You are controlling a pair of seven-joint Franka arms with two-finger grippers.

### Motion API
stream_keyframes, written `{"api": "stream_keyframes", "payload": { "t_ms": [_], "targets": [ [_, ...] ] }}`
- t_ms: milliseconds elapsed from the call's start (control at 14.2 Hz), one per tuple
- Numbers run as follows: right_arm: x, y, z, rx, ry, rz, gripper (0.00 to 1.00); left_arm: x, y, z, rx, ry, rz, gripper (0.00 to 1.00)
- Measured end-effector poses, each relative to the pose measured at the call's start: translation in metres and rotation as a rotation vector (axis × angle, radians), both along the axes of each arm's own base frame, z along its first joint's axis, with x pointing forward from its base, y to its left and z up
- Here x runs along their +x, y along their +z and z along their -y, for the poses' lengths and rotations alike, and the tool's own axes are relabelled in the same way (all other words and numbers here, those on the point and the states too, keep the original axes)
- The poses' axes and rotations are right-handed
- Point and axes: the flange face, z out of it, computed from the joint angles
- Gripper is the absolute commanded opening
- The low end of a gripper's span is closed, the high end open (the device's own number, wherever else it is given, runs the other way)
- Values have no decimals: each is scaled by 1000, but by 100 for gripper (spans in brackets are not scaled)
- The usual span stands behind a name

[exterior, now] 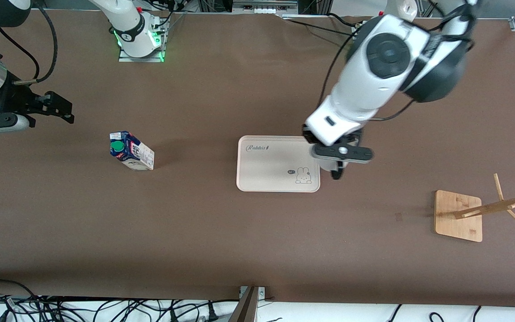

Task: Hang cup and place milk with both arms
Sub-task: 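Lift the white mug with the left gripper toward the wooden stand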

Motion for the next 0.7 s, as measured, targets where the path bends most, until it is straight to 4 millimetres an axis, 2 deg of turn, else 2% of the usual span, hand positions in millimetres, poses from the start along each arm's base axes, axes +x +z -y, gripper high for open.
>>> {"api": "stream_keyframes", "payload": {
  "t_ms": [211,704],
  "targets": [
    [1,6,1,1,-1,13,100,29,-7,-68,8,30,-2,0],
    [1,8,0,1,0,17,100,65,-21,-189,10,148,-4,0]
  ]
}}
